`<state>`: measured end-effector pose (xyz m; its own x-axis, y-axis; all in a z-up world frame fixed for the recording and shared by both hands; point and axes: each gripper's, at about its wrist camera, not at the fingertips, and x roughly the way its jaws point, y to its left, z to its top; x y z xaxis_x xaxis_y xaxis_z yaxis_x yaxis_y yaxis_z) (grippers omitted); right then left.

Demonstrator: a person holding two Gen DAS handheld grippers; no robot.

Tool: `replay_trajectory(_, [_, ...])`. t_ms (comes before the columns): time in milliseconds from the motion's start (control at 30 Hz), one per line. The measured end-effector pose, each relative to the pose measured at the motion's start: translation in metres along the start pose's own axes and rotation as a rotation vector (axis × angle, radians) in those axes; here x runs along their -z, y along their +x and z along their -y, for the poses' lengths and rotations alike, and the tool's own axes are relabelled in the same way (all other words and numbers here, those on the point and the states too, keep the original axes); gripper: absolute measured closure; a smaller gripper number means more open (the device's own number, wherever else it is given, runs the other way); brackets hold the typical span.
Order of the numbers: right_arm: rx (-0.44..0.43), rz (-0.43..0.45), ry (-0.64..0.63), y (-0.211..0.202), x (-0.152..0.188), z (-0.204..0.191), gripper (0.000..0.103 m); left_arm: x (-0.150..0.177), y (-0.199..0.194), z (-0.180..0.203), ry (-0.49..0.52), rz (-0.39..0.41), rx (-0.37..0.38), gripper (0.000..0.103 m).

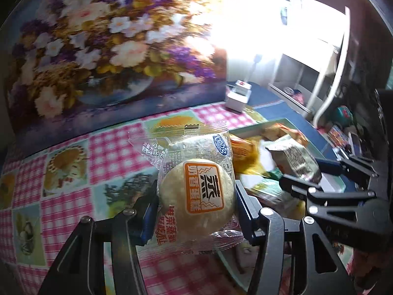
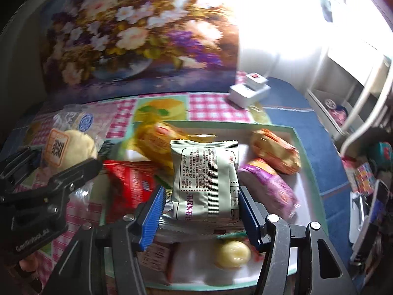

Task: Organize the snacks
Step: 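Carry the bun and white packet over the tray and lower them in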

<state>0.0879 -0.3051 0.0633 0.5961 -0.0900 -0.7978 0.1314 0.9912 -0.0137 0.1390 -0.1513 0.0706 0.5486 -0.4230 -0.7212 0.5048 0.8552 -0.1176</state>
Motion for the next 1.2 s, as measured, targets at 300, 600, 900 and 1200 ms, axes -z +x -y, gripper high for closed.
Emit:
replay_trajectory(300, [0.046,0.001,0.091,0.004,0.01,0.042,0.041,0.009,0.022,0.036,0.066,-0.072,0.05,0.045])
replay_trajectory(600, [0.017,-0.014,0.136,0.018,0.018,0.056,0.041,0.01,0.026,0.06,0.103,-0.077,0.054,0.045])
replay_trajectory(900, [-0.005,-0.014,0.152,0.025,0.018,0.059,0.04,0.009,0.027,0.062,0.092,-0.077,0.061,0.045])
replay_trajectory(1200, [-0.012,-0.026,0.142,0.029,0.02,0.055,0.039,0.01,0.025,0.059,0.067,-0.075,0.104,0.035])
